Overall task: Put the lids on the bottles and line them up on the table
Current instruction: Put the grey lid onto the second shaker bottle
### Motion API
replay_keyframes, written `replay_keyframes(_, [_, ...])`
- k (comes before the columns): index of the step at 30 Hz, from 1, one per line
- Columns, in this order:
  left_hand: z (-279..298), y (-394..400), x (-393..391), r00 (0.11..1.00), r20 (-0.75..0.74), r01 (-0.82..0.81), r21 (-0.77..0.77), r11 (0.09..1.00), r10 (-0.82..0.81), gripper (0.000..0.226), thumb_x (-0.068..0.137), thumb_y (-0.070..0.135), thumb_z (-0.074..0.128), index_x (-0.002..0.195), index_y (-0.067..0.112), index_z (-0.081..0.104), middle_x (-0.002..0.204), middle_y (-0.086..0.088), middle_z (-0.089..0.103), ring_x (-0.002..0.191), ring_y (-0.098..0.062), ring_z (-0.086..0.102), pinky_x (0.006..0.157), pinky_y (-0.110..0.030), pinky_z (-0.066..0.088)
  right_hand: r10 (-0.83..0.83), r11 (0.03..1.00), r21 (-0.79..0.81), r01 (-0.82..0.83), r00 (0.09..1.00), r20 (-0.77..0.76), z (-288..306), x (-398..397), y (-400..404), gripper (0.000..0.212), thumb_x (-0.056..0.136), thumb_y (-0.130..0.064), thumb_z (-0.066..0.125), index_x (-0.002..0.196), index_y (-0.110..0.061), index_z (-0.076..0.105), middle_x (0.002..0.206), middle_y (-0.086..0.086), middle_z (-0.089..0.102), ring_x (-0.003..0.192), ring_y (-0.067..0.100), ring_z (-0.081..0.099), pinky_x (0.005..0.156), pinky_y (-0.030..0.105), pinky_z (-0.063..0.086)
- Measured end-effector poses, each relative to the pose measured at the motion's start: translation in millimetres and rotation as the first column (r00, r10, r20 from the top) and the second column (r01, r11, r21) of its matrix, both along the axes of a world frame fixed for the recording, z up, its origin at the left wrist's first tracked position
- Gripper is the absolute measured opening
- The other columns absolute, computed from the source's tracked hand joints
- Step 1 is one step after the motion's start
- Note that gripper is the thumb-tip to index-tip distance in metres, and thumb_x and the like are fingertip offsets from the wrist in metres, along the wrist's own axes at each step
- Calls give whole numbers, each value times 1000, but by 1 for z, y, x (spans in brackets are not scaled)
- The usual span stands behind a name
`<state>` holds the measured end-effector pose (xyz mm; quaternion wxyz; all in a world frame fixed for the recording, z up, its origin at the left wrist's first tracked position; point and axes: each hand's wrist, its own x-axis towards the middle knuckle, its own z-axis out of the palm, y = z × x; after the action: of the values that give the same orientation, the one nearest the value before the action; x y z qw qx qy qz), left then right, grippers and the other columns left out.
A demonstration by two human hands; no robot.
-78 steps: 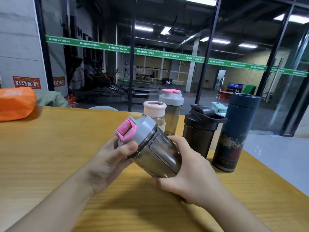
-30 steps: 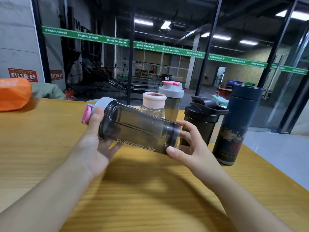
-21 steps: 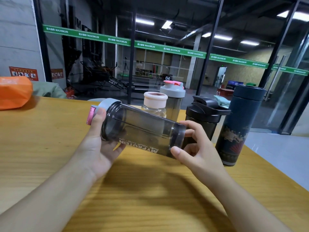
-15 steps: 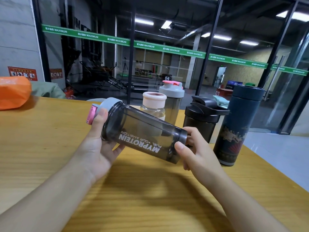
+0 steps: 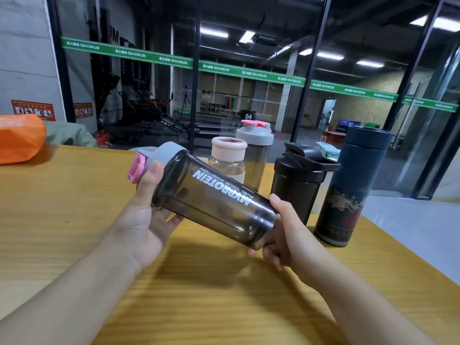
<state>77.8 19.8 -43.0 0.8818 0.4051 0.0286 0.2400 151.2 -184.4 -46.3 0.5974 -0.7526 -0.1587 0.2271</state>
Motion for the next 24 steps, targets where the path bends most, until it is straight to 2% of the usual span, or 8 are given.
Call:
replay_keyframes(5, [0,0,-1,1000,0,-12,-41,999,12,93,22,52,90,109,27,68,114,1,71,103,-19,68,91,-46,51,94,994,64,-89,993,-77,-2,-2,-1,91,62,-82,31,120,-18,58,79,16,68,45,15,46,44,22,39])
replay_keyframes(8, [1,0,-2,999,3,-46,-46,998,46,91,25,54,89,109,27,68,114,0,71,100,-18,69,87,-43,53,99,978,186,-90,994,-41,-3,-4,4,88,61,-81,43,127,-23,52,113,14,66,54,20,59,48,26,49])
replay_keyframes(11, [4,-1,-3,997,-29,-73,-72,995,71,78,39,55,83,110,26,68,113,1,72,105,-19,67,85,-41,53,43,980,181,-81,978,206,-4,-5,0,77,71,-53,71,136,-36,34,125,6,58,74,26,70,61,33,58])
replay_keyframes(14, [6,-3,-4,996,-58,-80,-98,992,74,46,62,52,69,101,27,71,113,1,72,112,-21,63,93,-45,50,54,998,10,-69,855,516,-5,-8,-5,88,70,-29,82,130,-54,23,127,-13,51,95,16,68,84,32,57])
replay_keyframes(16, [8,-4,-5,995,-67,-82,-102,991,76,30,68,51,67,83,26,75,107,1,73,111,-23,64,94,-47,48,58,997,3,-73,814,578,-6,-9,-4,89,70,-22,84,129,-54,26,128,-15,48,94,16,66,86,31,56])
replay_keyframes(19, [8,-5,-6,994,-74,-84,-84,993,77,26,70,50,66,75,27,76,96,2,76,110,-24,64,94,-47,48,32,997,32,-64,792,609,-6,-10,-5,84,69,-19,84,127,-52,31,124,-15,51,87,17,66,82,32,56])
replay_keyframes(22, [13,-9,-9,994,-57,-101,-60,993,98,35,81,48,61,48,39,71,75,10,75,109,-22,63,98,-45,46,34,999,-8,-38,763,646,-4,-11,-6,81,67,-25,85,125,-52,33,119,-16,54,78,16,66,77,33,57])
replay_keyframes(24, [15,-11,-9,992,-49,-118,-58,991,115,37,82,47,60,47,44,69,73,11,75,110,-20,63,100,-45,45,34,999,-31,-18,756,654,-3,-11,-5,80,66,-29,86,123,-52,35,116,-16,56,70,15,65,73,34,58])
